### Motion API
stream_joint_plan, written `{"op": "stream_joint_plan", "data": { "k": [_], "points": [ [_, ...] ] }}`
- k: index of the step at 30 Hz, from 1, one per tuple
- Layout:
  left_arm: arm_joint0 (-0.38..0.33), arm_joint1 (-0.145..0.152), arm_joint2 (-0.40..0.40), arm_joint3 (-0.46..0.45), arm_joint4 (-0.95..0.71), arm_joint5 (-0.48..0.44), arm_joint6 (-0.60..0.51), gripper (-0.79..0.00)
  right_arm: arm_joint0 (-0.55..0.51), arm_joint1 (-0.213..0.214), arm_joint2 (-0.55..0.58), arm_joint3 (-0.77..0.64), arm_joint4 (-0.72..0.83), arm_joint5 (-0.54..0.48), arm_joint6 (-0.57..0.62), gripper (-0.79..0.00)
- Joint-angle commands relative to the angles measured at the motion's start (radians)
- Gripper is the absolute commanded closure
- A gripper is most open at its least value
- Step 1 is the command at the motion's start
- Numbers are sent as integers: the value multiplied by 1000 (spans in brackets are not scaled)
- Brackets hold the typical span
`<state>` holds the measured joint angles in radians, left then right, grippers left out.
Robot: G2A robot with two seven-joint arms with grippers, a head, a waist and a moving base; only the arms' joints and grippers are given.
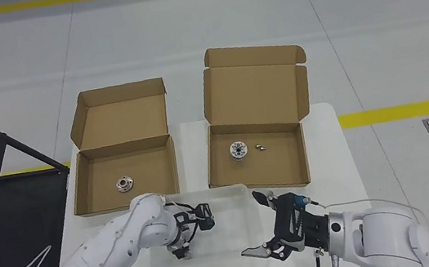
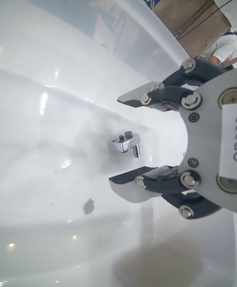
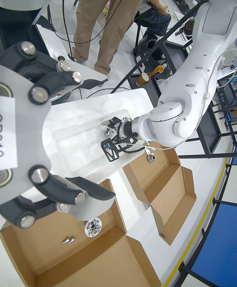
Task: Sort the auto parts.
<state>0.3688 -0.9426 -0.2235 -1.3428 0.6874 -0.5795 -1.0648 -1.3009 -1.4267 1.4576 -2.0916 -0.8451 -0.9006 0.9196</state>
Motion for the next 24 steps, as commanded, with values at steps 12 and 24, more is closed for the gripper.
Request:
{"op": "stream_joint_plan", "data": {
  "k": [12,24],
  "points": [
    [30,-11,-32,14,33,-8,3,-271,0,0,0,0,0,0,0,-785],
    [41,23,-137,-2,-18,-80,72,0,0,0,0,0,0,0,0,-785]
  ]
}}
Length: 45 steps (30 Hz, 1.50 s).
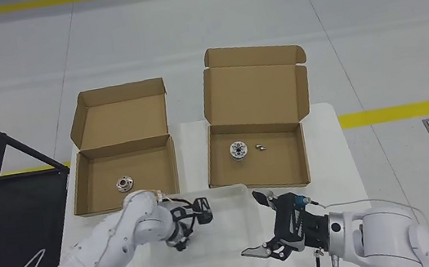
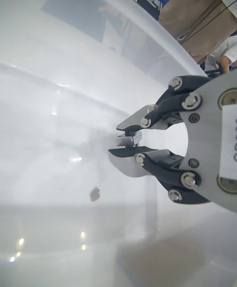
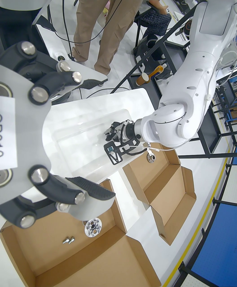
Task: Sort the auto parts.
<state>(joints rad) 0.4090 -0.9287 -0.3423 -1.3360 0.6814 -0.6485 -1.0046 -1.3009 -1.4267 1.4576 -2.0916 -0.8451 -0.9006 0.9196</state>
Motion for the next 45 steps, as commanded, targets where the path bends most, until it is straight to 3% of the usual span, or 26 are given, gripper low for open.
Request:
{"op": "stream_joint_plan", "data": {
  "k": [1,7,14,21,29,32,41,45],
  "points": [
    [0,19,-37,-20,-8,-16,11,0,0,0,0,0,0,0,0,-785],
    [43,119,-217,-142,5,-18,50,0,0,0,0,0,0,0,0,-785],
    [189,250,-488,-242,57,-23,124,0,0,0,0,0,0,0,0,-785],
    [343,325,-704,-287,139,-24,295,0,0,0,0,0,0,0,0,-785],
    [459,352,-827,-292,261,11,513,0,0,0,0,0,0,0,0,-785],
    [475,349,-840,-275,221,-62,664,0,0,0,0,0,0,0,0,-785],
    [475,349,-840,-275,221,-62,664,0,0,0,0,0,0,0,0,-785],
    [515,339,-839,-241,122,-39,752,0,0,0,0,0,0,0,0,-785]
  ]
}}
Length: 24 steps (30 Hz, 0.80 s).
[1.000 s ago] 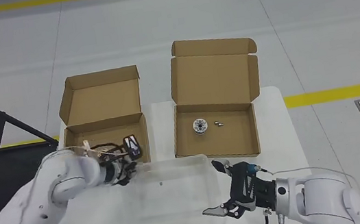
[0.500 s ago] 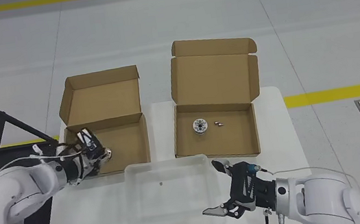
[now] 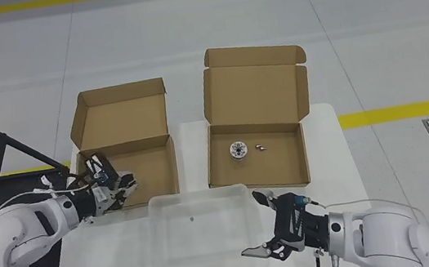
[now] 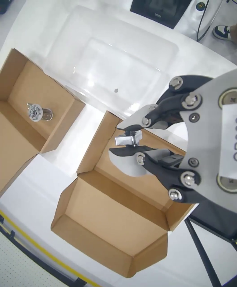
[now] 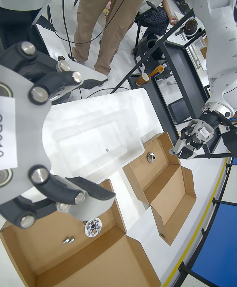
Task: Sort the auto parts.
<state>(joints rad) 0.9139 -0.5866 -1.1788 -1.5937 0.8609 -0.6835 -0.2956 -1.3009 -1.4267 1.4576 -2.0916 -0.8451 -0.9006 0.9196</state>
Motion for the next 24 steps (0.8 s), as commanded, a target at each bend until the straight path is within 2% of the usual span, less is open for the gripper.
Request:
{"op": "stream_joint_plan", "data": {
  "k": [1,8,12,19,24],
  "points": [
    [14,-6,-7,37,-100,-18,79,0,0,0,0,0,0,0,0,-785],
    [28,-27,-30,185,-333,-135,278,0,0,0,0,0,0,0,0,-785],
    [2,-41,-20,247,-371,-183,289,0,0,0,0,0,0,0,0,-785],
    [-60,-70,49,279,-195,-72,194,0,0,0,0,0,0,0,0,-785],
    [-188,-116,158,375,-94,-49,92,0,0,0,0,0,0,0,0,-785]
  ]
}}
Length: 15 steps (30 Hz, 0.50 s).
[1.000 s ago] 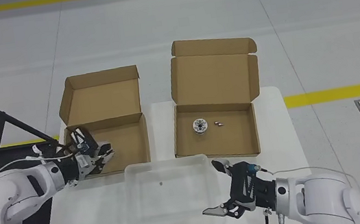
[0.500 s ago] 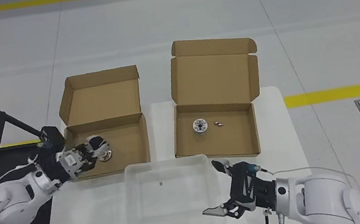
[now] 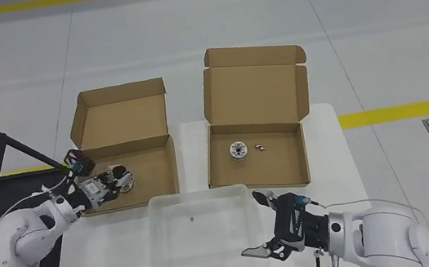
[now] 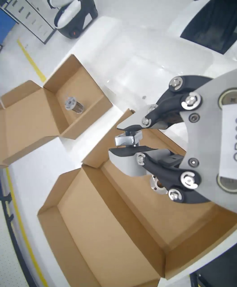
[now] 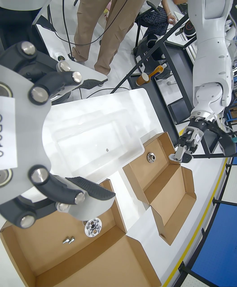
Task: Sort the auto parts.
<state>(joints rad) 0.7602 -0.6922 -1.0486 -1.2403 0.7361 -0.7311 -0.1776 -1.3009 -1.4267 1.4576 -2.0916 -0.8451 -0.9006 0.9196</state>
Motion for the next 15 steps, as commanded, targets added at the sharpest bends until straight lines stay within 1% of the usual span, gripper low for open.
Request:
{"op": "stream_joint_plan", "data": {
  "k": [1,3,6,8,12,15],
  "points": [
    [-64,-22,52,48,35,-12,-42,0,0,0,0,0,0,0,0,-785],
    [-127,-45,105,94,100,-9,-95,0,0,0,0,0,0,0,0,-785],
    [-200,-85,176,177,129,-22,-130,0,0,0,0,0,0,0,0,-785],
    [-250,-110,210,238,132,-33,-157,0,0,0,0,0,0,0,0,-785],
    [-336,-154,267,327,151,-60,-205,0,0,0,0,0,0,0,0,-785],
    [-383,-186,303,380,154,-87,-239,0,0,0,0,0,0,0,0,-785]
  ]
}}
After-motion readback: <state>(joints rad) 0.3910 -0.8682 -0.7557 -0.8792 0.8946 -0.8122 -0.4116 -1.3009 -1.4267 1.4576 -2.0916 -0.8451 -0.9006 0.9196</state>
